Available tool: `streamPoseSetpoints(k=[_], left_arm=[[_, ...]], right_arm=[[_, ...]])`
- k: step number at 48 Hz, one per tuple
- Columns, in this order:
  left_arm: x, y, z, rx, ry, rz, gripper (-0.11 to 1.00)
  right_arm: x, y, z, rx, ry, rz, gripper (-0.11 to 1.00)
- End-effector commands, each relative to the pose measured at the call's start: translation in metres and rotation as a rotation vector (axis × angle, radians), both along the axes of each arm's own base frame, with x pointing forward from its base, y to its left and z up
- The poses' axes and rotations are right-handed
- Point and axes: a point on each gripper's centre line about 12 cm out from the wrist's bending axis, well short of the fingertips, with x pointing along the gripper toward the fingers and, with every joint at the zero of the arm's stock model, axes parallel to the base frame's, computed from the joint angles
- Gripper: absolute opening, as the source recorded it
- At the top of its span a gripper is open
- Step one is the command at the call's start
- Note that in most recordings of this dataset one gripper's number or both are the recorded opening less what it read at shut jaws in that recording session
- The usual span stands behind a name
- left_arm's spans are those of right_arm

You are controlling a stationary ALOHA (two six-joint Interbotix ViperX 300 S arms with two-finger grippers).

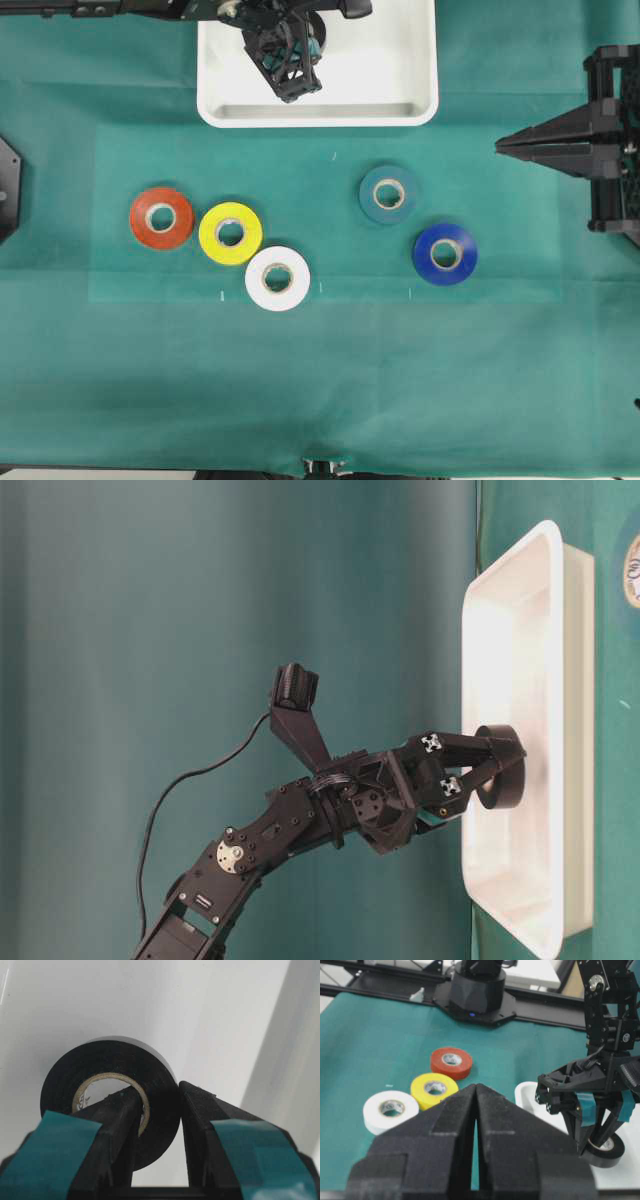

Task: Pick up the tape from a random location and place it into the white case.
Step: 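Lower the black tape roll into the white tray with the left gripper, then open the left gripper to release the roll and raise it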

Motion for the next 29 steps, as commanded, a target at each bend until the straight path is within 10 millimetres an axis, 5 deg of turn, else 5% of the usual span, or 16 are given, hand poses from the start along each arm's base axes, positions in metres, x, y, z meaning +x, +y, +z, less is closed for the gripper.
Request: streamPoseSetpoints(k=[1,12,24,29], left_arm=[[0.0007,0.0019,0.0120,0.015,-0.032,0.001,0.20],[0.0031,0.0028,0.0132,0.022,-0.059,0.006,0.23],[-0.0003,0.0014,0.0111,0.018,-0.047,0.006,0.90],[-0.0003,0.0014,0.0118,0.018,-0.049,0.006,0.92]], right_arm=[[0.0035,0.0004,0.0095,0.005,-0.023,0.001,0.00],[0.0037,0.0003,0.0091,0.006,-0.021,0.001,0.00],[0.0037,0.0004,0.0091,0.003,-0.021,0.001,0.00],[0.0037,0.0004,0.0091,0.003,-0.021,0.001,0.00]])
